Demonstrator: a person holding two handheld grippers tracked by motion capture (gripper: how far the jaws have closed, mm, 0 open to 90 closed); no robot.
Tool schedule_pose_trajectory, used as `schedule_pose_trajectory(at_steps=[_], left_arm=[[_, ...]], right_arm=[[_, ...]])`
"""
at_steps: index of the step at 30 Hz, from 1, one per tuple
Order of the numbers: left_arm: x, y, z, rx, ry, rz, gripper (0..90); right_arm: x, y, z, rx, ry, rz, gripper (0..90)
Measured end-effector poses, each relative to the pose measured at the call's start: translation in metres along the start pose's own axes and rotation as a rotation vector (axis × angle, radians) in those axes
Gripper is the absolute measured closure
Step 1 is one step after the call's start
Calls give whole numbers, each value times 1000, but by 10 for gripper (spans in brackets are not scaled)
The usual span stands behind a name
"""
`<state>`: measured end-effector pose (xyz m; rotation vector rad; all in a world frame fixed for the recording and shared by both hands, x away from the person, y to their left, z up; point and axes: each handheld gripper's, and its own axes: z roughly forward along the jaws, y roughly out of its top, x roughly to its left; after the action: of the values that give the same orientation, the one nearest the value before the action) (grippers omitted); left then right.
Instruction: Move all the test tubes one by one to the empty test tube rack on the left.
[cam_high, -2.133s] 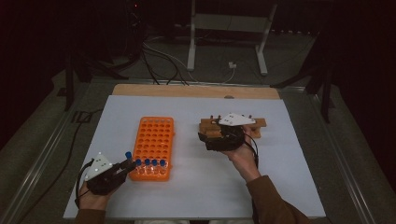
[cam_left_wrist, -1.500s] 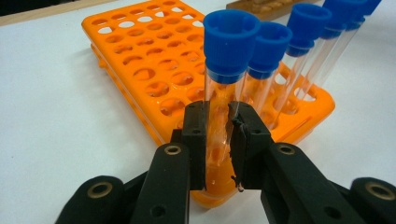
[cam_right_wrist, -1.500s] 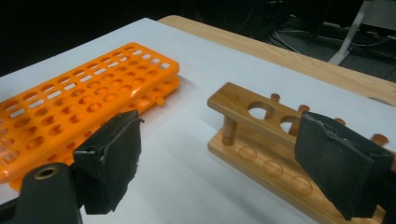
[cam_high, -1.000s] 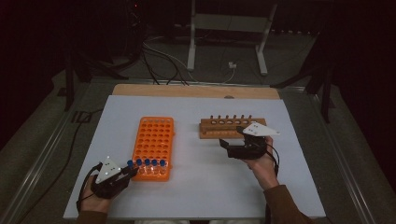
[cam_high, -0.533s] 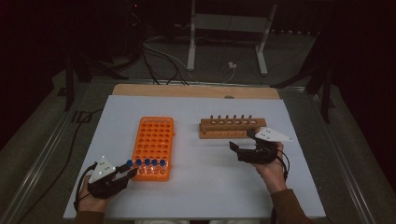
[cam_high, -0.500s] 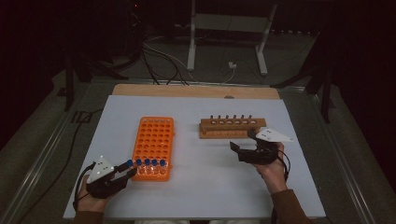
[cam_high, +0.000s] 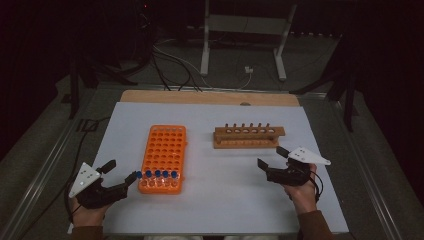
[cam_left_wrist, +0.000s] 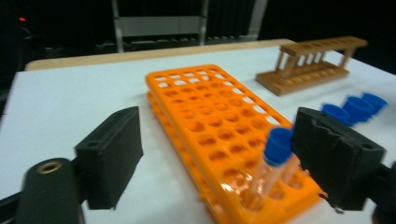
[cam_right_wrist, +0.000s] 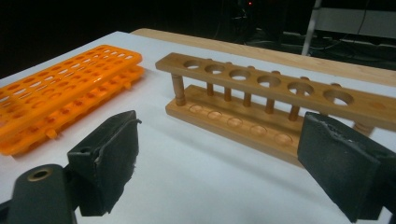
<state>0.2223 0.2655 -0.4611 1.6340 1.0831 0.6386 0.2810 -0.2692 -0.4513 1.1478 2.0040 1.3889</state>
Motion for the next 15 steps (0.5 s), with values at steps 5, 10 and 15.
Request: schedule_pose_trajectory(at_steps=[5, 10, 15], left_arm=[[3, 1, 1, -6, 38, -15, 62], [6, 1, 2, -31, 66, -42, 10], [8, -3, 4, -33, 77, -46, 7]], right_arm=[[-3, -14, -10, -6, -14, 16, 125], [-6, -20, -20, -22, -26, 29, 88], [-11, -27, -27, -29, -30, 36, 41]])
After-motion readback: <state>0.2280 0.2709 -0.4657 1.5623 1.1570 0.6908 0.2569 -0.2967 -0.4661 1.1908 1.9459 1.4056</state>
